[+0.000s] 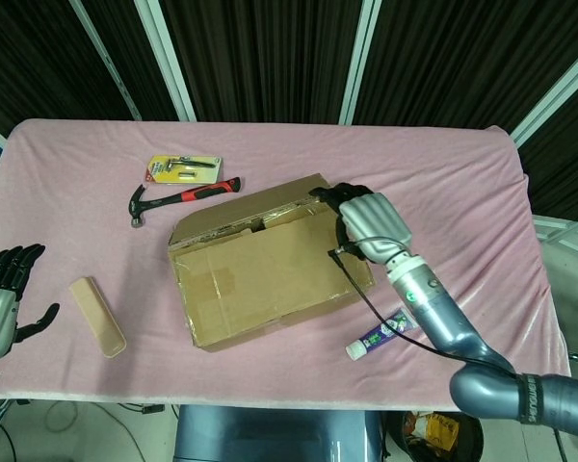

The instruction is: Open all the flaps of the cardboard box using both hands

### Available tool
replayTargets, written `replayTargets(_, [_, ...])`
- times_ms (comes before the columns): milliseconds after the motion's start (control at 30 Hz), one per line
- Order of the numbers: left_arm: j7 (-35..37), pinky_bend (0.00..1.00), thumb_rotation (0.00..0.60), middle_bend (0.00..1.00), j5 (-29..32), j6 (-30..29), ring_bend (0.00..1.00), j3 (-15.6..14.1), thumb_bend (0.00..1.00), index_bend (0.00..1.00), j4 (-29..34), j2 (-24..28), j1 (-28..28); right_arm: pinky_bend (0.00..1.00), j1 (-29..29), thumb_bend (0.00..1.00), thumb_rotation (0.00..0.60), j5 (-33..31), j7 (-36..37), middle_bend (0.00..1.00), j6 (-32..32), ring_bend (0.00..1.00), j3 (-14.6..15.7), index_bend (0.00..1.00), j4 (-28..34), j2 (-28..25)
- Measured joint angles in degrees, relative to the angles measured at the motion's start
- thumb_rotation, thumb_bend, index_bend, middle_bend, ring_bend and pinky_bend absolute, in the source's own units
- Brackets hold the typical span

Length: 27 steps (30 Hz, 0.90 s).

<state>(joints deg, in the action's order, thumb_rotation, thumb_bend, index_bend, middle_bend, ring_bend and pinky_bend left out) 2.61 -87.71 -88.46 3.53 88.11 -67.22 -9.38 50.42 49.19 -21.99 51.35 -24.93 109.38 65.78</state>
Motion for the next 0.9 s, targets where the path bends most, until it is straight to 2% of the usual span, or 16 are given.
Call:
replayTargets(167, [0.8,0.09,0.6,0.11,0.4,0.5,0.06,0.3,0.24,0.07,0.0,0.3,-0.1,0.27,6.7,0.97,0.6,-5.7,-4.1,0.39,-1.1,0.23,0.7,0.22,-4.2,5.4])
replayTargets(333, [2.7,0.09,0.6,0.11,1.3,1.6,0.06,0.6,0.24,0.08,0.2,0.7,-0.3,0.26,9.9,0.97,0.6,-8.0,-5.6,0.39,-1.3,0.23,2.6,0.23,-6.7,8.9])
replayTargets(533, [3.8,0.09,0.6,0.11,1.4,2.5,0.06,0.7,0.24,0.08,0.5,1.2,-0.4,0.26,12.1,0.98,0.6,-9.3,-5.9,0.38,-0.2,0.23,4.2,0.24,-8.9,11.8])
replayTargets(900, [4.3,0.09,0.6,0.11,1.5,3.2,0.06,0.7,0.24,0.08,1.0,1.5,-0.5,0.26,15.0,0.98,0.6,-9.2,-5.4,0.37,0.1,0.23,4.3,0.24,-11.4,14.5])
